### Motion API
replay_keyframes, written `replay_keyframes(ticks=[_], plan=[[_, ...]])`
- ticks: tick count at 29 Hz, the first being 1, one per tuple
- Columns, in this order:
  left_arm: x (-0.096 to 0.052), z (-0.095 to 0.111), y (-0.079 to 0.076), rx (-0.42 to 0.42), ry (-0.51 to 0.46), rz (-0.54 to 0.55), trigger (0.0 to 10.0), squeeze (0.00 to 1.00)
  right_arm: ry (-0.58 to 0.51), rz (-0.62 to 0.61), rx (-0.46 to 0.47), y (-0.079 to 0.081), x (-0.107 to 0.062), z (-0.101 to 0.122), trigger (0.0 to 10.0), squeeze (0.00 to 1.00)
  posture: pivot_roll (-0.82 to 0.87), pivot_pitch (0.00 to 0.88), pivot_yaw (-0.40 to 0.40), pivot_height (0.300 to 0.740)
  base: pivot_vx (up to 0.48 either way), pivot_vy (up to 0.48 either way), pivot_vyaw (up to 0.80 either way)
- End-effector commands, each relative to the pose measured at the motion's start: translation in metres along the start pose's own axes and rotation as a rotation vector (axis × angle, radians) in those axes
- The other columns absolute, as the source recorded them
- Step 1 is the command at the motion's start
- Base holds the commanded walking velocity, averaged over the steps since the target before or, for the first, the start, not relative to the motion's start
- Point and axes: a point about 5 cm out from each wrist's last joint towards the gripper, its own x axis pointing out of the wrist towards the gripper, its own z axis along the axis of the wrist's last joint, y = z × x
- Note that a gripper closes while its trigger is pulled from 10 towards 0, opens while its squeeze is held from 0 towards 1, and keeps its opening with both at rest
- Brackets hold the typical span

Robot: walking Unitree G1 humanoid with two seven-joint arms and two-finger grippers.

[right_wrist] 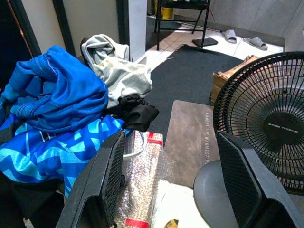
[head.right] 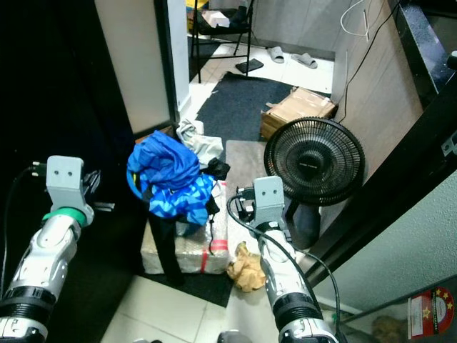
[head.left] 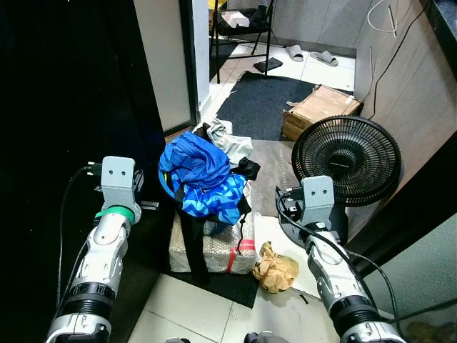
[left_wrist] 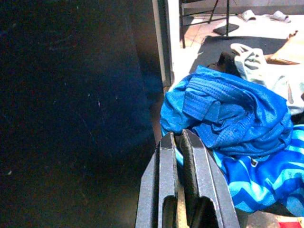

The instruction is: Clothes washing

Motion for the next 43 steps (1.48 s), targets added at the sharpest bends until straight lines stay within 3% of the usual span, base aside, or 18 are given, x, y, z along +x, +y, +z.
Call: replay_keyframes(ticks=[1,43], plan=[[-0.0030,-0.0079,0.0000,0.002,0.032,0.000,10.0,0.00,0.015,-0.004,0.001,-0.0015,-0.0012,-0.0026,10.0,0.00,-0.02,0.023,0.040,0.740,0.000,0.000,0.00],[0.0031,-0.0067,0.0003,0.008,0.034,0.022,10.0,0.00,0.032,-0.003,-0.001,0.0017,0.0011,-0.0043,10.0,0.00,-0.01,0.033,0.033,0.735,0.000,0.000,0.00]])
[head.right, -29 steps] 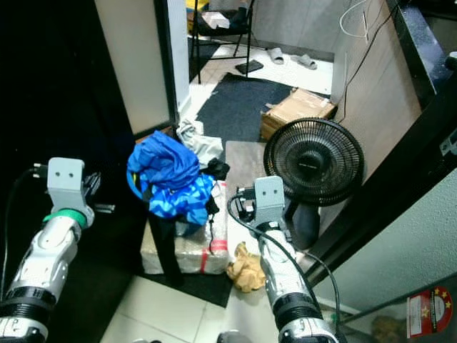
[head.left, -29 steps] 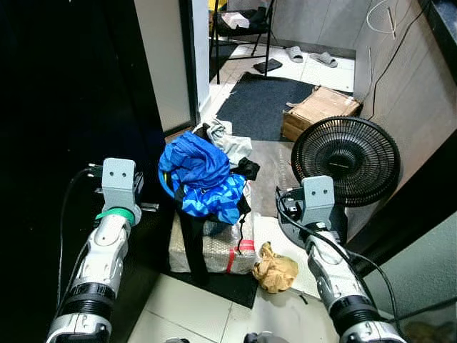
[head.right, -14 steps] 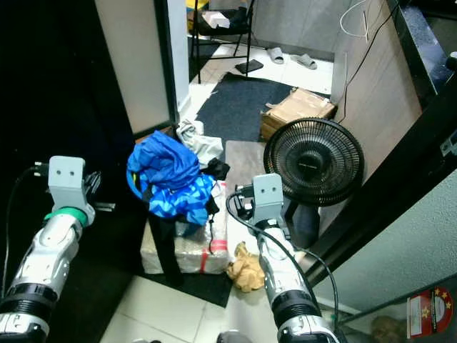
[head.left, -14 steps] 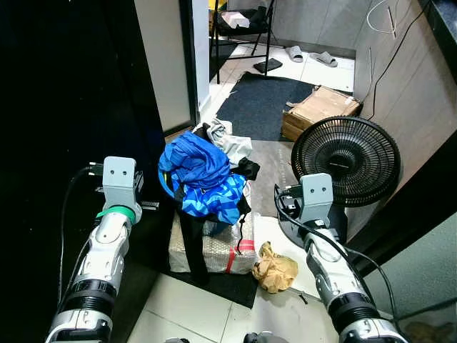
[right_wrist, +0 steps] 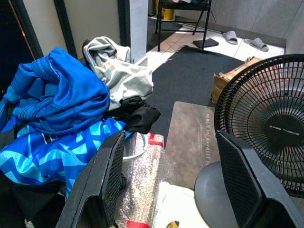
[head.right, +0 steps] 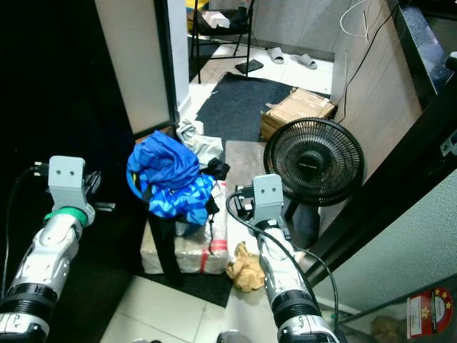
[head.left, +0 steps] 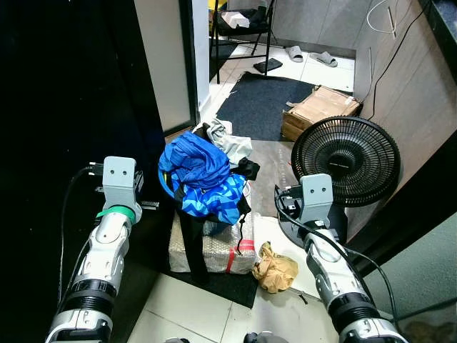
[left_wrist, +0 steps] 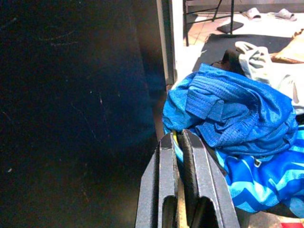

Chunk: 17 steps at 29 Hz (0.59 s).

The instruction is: Clothes washing

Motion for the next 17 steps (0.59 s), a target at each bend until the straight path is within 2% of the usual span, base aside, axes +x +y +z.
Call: replay_keyframes(ticks=[1,17], plan=[[-0.0012,-0.0057,0.0007,0.008,0.021,0.006,10.0,0.00,0.027,-0.002,-0.001,0.0005,-0.0016,-0.0054,10.0,0.00,-0.01,0.037,0.036,0.730,0.000,0.000,0.00],[-0.0027,-0.0066,0.0045,0.010,0.022,0.019,10.0,0.00,0.026,0.010,0.006,0.0034,0.0011,-0.0037,10.0,0.00,0.00,0.041,0.033,0.670,0.000,0.000,0.00]])
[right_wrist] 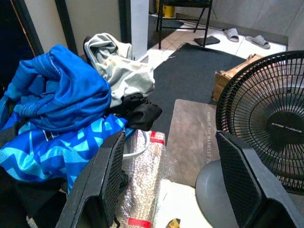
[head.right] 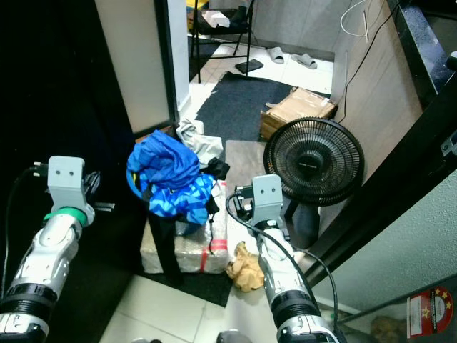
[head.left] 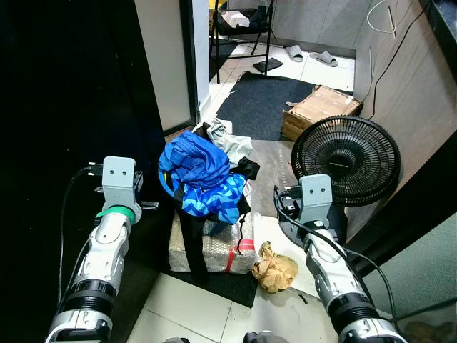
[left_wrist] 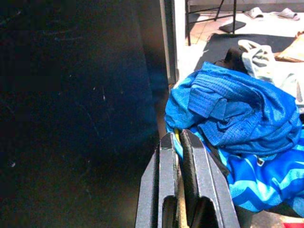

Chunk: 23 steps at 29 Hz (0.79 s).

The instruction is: Clothes washing

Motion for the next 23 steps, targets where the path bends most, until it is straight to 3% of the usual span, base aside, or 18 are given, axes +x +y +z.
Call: replay_keyframes(ticks=[1,23], plan=[[-0.0026,-0.0068,0.0028,0.009,0.024,0.008,10.0,0.00,0.023,0.004,0.003,0.0015,-0.0005,-0.0040,10.0,0.00,0.00,0.039,0.034,0.665,0.000,0.000,0.00],[0.0007,-0.0042,0.0020,0.017,0.020,-0.005,10.0,0.00,0.021,0.003,0.003,0.0015,-0.0003,-0.0043,10.0,0.00,0.00,0.021,0.044,0.595,0.000,0.000,0.00]])
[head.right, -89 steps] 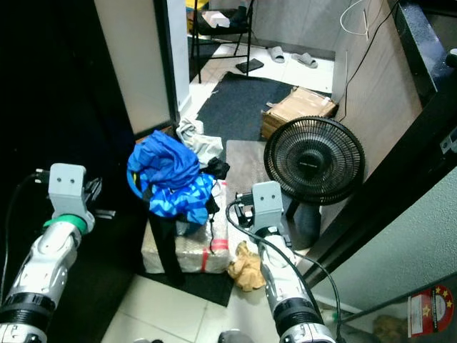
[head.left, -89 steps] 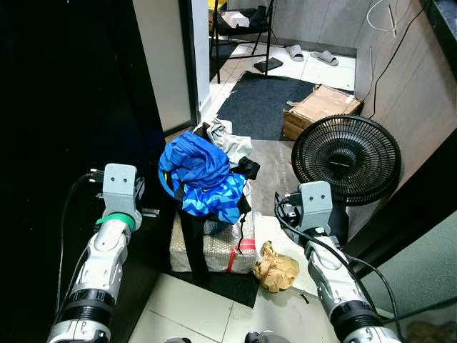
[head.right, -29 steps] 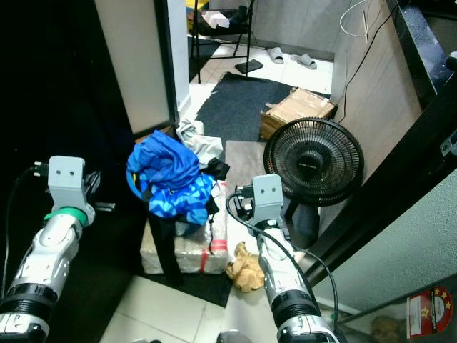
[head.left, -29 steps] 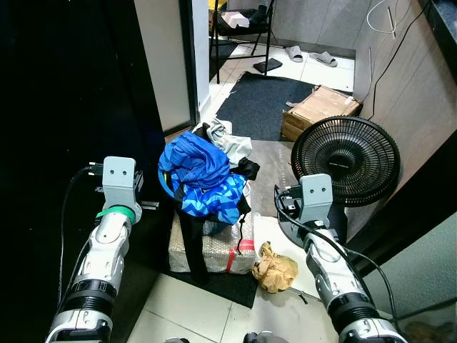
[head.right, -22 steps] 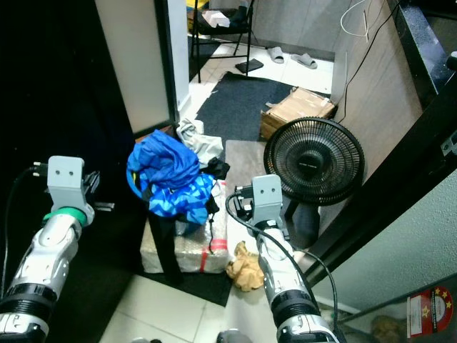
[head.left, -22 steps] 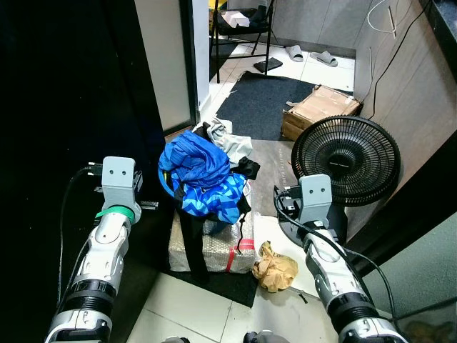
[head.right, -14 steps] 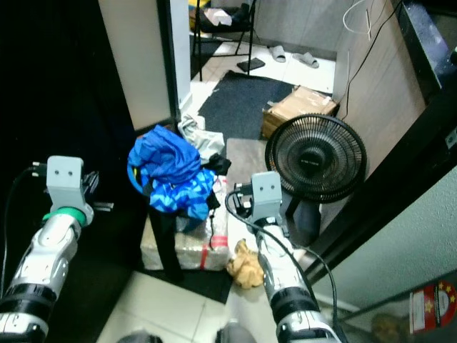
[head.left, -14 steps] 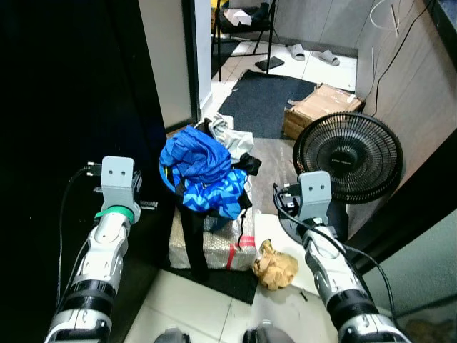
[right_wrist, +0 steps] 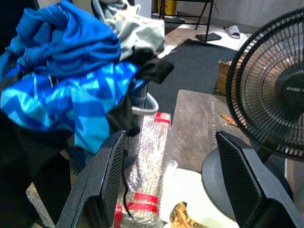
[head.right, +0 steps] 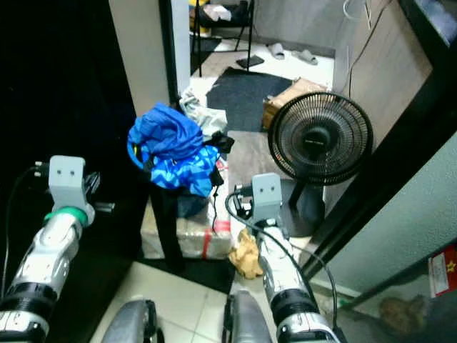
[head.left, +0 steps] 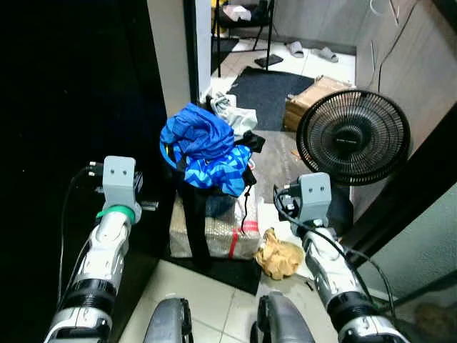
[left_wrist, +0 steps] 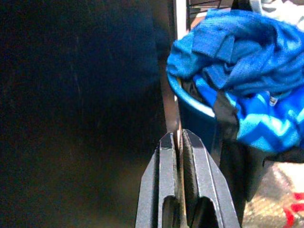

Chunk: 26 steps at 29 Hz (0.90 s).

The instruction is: Clothes washing

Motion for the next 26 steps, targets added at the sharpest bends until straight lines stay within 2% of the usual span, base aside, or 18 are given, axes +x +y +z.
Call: replay_keyframes(ticks=[1,14,26], plan=[[-0.0010,-0.0022,0.0014,0.015,0.005,-0.004,10.0,0.00,0.016,0.000,0.002,0.0009,-0.0015,-0.0042,10.0,0.00,0.00,0.021,0.044,0.595,0.000,0.000,0.00],[-0.0010,-0.0031,0.0029,0.020,0.008,-0.002,10.0,0.00,0.018,0.005,0.007,0.0030,-0.0008,-0.0044,10.0,0.00,0.00,0.027,0.043,0.535,0.000,0.000,0.00],[-0.0018,-0.0037,0.0031,0.019,0.010,0.000,10.0,0.00,0.022,0.007,0.009,0.0041,-0.0022,-0.0061,10.0,0.00,0.00,0.037,0.044,0.500,0.000,0.000,0.00]])
